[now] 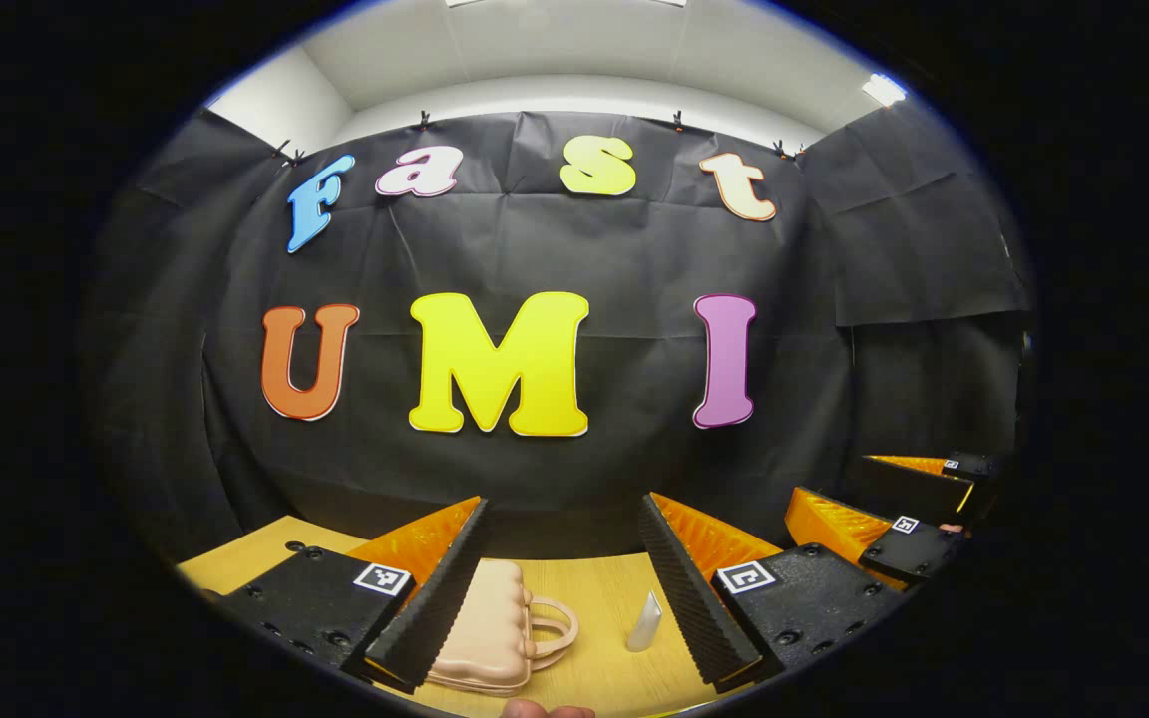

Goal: First open the suitcase, pack the skin care products into it, and then close the suitcase.

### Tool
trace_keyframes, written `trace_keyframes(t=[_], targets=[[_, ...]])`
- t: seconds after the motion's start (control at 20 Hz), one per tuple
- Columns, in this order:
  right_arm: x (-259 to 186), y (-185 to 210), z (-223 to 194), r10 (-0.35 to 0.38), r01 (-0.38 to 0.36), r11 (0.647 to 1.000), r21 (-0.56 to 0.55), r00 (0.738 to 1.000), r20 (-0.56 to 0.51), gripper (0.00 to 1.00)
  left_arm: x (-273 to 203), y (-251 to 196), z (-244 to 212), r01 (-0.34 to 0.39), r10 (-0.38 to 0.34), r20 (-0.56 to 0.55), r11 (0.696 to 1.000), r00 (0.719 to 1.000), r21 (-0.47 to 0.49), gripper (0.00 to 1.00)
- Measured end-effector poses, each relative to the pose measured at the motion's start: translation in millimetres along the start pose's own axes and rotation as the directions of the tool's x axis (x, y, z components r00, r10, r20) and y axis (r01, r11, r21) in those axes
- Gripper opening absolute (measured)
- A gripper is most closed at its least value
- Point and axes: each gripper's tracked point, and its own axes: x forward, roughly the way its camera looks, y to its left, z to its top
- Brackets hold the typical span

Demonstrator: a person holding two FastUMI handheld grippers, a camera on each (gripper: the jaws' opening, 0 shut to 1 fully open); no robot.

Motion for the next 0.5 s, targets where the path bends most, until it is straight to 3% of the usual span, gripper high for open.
trace_keyframes(t=[0.5], targets=[[-6,3,-2,-0.008,0.008,1.0,0.023,1.0,0.005,0.8,-10,12,10,-0.053,0.053,0.016,0.999,0.998,-0.011,0.95]])
